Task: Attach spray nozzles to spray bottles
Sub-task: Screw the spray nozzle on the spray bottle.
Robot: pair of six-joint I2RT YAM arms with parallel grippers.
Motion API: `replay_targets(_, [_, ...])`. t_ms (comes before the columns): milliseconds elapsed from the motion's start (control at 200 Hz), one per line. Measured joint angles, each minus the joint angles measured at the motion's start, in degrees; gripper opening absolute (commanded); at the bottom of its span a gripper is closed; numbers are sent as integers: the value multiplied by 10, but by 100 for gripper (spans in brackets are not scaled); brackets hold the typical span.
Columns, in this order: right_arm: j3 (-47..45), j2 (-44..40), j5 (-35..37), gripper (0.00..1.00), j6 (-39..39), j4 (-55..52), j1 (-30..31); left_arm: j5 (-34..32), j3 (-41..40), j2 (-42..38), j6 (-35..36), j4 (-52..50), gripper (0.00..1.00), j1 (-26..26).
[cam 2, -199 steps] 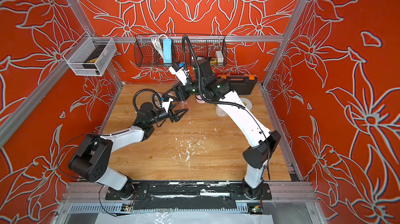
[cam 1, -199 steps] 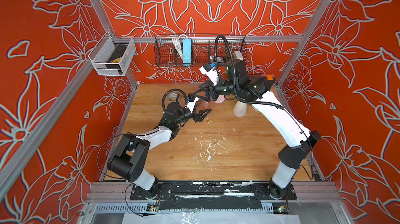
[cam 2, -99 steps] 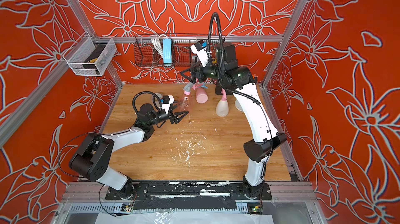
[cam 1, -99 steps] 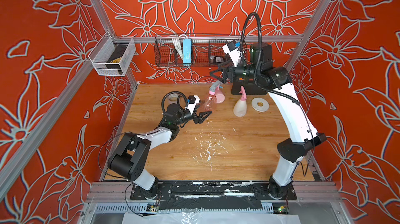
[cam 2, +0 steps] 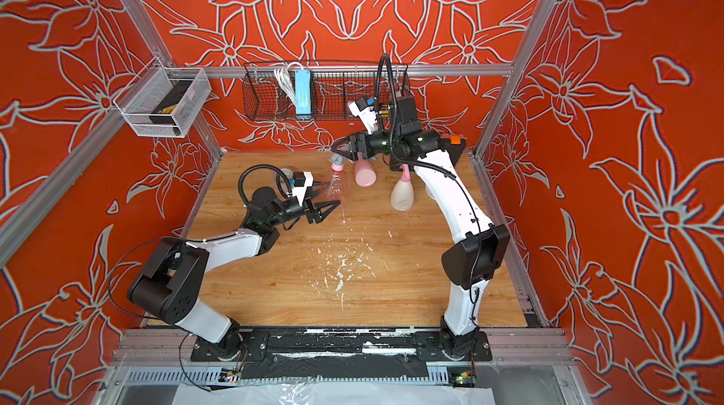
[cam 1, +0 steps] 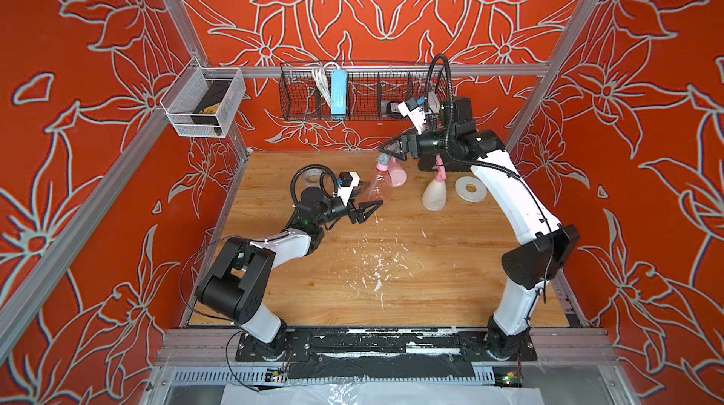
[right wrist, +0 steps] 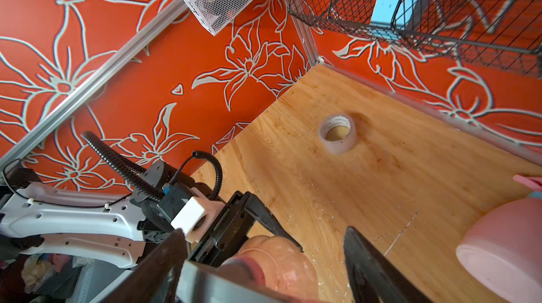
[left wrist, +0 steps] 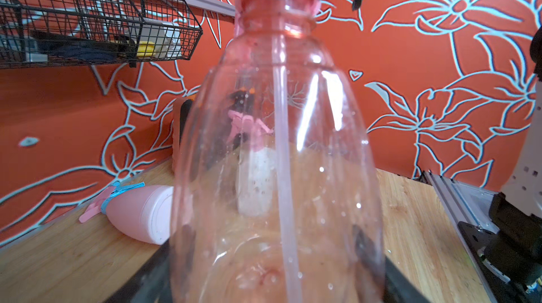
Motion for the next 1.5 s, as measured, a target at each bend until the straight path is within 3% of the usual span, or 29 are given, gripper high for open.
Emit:
replay_targets(515, [-149,-144,-17,79,37,96,8,-2,0,1,-3,-3,45,3])
replay_targets(1081, [-165,-147,28,76,33,96,99,-5,0,1,-5,-10,44,3])
replay_targets(1306, [-116,-143,67,86,-10,40,98,-4,0,1,-4,-15,44,3])
replay_targets(1406, [-92,-143,70,95,-29,25,69,0,0,1,-4,-17,44,3])
replay_targets(1501, [-53,-127,49,97,-39,14,31,9,0,1,-7,-17,44,3])
